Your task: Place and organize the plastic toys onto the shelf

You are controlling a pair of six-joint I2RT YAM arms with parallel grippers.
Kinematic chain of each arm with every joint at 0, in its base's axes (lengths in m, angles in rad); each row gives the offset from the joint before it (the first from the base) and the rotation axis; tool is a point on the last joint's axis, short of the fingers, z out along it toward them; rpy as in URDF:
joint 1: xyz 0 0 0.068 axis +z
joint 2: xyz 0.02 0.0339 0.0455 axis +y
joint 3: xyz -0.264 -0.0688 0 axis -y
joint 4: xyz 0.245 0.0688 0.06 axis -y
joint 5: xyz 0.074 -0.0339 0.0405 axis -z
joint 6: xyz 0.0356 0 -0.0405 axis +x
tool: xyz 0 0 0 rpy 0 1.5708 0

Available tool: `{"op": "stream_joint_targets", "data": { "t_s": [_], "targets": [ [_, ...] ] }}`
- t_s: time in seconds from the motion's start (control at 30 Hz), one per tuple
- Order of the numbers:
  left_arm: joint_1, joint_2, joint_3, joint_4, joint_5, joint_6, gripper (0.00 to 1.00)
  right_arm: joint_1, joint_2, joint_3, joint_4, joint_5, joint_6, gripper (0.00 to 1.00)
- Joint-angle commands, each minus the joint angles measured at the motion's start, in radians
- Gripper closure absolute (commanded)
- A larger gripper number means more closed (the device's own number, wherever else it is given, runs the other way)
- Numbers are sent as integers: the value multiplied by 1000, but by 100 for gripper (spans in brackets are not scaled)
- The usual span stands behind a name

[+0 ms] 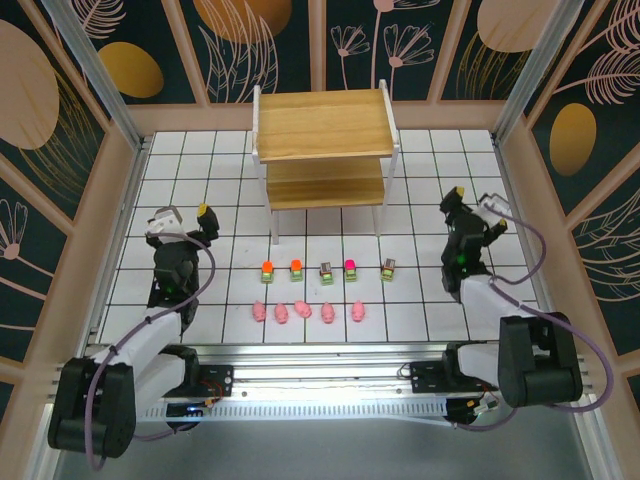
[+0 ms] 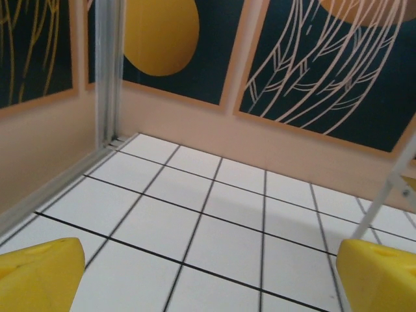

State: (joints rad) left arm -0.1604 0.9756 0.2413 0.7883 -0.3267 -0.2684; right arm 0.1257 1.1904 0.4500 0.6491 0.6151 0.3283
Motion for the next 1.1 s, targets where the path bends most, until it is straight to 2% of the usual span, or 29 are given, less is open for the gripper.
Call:
{"op": "stream_joint_targets", "data": {
  "t_s": [0.0,0.1,0.23,0.43,0.53,0.63,0.77,1.07],
  "targets": [
    [-49,-53,18,-120,54,-86,1,96,-57,45,-285,102,107,1],
    [-136,-79,19,-156,-9,-47,1,201,-111,20,-278,115,73,1],
    [-254,-76,26,-199,-75,-15,1,270,-133,40,-392,75,109,1],
    [-471,-45,-4,-224,-194,12,1,471,-127,73,-538,156,135,1],
    [-550,-41,-5,-245,-241,-8,4,541,-134,89,-624,161,175,1],
    [-633,-29,8,-276,-337,-15,4,620,-149,101,-702,165,238,1],
    [-691,-28,27,-328,-420,-31,3,716,-139,119,-799,168,347,1],
    [-702,-17,31,-340,-395,-62,7,841,-28,108,-820,63,472,2]
  ]
}}
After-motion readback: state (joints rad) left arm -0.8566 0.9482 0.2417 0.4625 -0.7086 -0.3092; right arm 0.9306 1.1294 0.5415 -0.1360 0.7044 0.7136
